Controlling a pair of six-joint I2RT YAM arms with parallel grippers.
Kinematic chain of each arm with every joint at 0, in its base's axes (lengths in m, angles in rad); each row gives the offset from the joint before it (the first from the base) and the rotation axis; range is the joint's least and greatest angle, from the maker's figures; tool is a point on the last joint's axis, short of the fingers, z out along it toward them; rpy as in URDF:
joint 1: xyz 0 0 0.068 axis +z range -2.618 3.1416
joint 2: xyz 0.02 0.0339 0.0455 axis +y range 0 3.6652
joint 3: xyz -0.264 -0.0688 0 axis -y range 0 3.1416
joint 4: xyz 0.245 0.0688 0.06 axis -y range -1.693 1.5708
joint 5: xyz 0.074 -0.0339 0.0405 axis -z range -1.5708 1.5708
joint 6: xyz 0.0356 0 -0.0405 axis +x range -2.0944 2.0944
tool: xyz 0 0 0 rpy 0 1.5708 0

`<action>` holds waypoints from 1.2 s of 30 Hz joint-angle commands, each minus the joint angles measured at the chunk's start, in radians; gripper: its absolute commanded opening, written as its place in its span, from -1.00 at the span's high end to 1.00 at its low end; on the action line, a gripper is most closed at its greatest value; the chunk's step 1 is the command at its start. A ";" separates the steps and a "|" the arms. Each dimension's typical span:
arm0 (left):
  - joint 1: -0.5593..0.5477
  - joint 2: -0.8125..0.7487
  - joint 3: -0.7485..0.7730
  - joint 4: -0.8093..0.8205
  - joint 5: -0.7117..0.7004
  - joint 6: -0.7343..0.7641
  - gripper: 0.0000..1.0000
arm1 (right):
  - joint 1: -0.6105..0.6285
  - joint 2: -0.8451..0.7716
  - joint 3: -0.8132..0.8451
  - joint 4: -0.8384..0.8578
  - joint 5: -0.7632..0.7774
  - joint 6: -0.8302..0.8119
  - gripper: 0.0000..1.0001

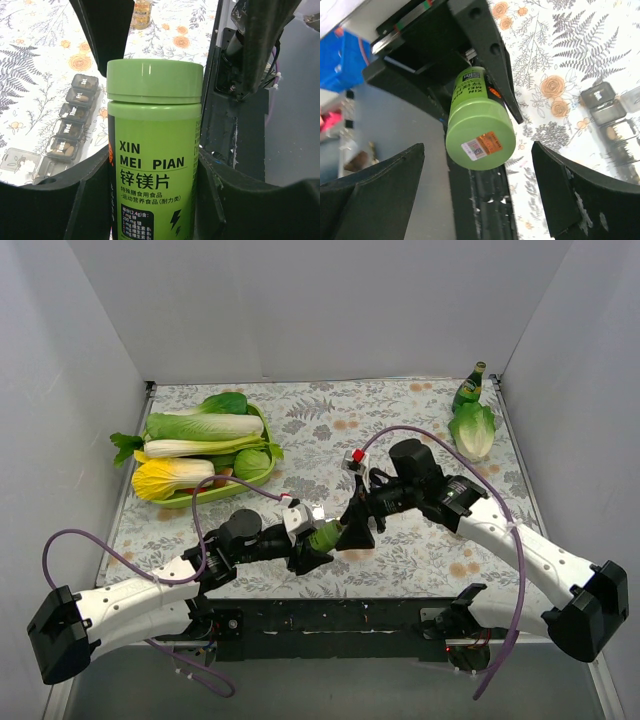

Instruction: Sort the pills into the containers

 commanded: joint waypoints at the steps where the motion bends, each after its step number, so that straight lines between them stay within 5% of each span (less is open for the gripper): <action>1: 0.005 -0.014 0.007 0.031 -0.033 0.012 1.00 | -0.004 0.024 -0.005 0.127 0.003 0.288 -0.88; 6: 0.005 -0.011 0.007 0.039 -0.032 0.016 1.00 | -0.024 0.056 -0.022 0.179 -0.032 0.384 -0.70; 13: 0.005 -0.014 -0.001 0.047 -0.032 0.015 1.00 | -0.025 0.075 -0.043 0.257 -0.175 0.379 0.33; 15: 0.005 -0.022 -0.002 0.044 -0.023 0.015 1.00 | -0.024 0.073 -0.034 0.259 -0.209 0.320 0.50; 22: 0.005 -0.046 -0.014 0.041 0.072 0.016 1.00 | 0.013 0.049 0.066 0.046 -0.291 -0.524 0.89; 23: 0.006 -0.040 -0.013 0.041 0.088 0.012 1.00 | 0.019 0.041 0.064 0.027 -0.302 -0.777 0.91; 30: 0.005 -0.017 -0.005 0.039 0.149 -0.001 1.00 | 0.031 0.023 0.026 -0.258 -0.338 -1.659 0.83; 32: 0.005 -0.019 -0.008 0.045 0.151 -0.001 1.00 | 0.031 0.036 0.030 -0.304 -0.298 -1.769 0.72; 36: 0.005 -0.011 -0.007 0.042 0.152 0.001 1.00 | 0.031 0.050 0.038 -0.284 -0.333 -1.685 0.30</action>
